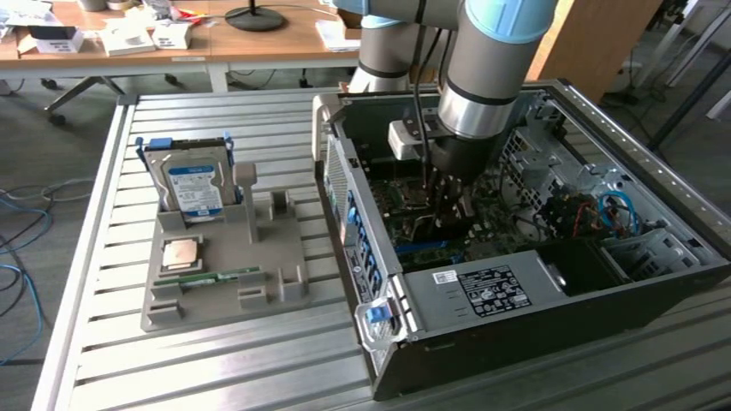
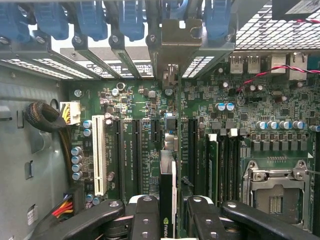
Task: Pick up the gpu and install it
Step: 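Insert the gpu into the slot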
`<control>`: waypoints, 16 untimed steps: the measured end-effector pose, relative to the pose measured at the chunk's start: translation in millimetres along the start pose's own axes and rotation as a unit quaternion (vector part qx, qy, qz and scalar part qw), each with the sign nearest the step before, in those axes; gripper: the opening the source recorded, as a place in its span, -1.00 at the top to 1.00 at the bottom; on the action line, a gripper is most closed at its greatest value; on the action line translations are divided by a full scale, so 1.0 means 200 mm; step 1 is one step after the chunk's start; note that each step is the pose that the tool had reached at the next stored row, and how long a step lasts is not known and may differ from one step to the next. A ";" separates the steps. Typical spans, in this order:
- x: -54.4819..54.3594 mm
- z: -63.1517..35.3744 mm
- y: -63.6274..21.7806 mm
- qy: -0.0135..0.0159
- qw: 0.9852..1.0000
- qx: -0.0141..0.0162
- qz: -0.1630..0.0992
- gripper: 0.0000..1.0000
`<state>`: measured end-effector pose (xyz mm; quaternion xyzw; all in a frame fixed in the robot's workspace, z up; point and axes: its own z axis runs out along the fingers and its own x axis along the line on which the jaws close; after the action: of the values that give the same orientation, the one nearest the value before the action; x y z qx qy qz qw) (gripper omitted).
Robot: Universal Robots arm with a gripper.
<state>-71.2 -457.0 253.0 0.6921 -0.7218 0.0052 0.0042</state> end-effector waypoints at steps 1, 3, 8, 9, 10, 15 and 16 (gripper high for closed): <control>0.00 0.000 0.000 0.000 1.000 0.000 0.000 0.47; 0.00 0.002 0.000 0.000 1.000 0.000 0.000 0.47; 0.00 0.004 0.000 0.000 1.000 0.000 0.000 0.47; 0.00 0.004 0.000 0.000 1.000 0.000 0.000 0.47; 0.00 0.004 0.000 0.000 1.000 0.000 0.000 0.47; 0.00 0.004 0.000 0.000 1.000 0.000 -0.005 0.47; 0.00 0.004 0.000 0.000 1.000 0.000 -0.005 0.47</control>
<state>-71.2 -457.0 252.2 0.6958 -0.7182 0.0052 0.0041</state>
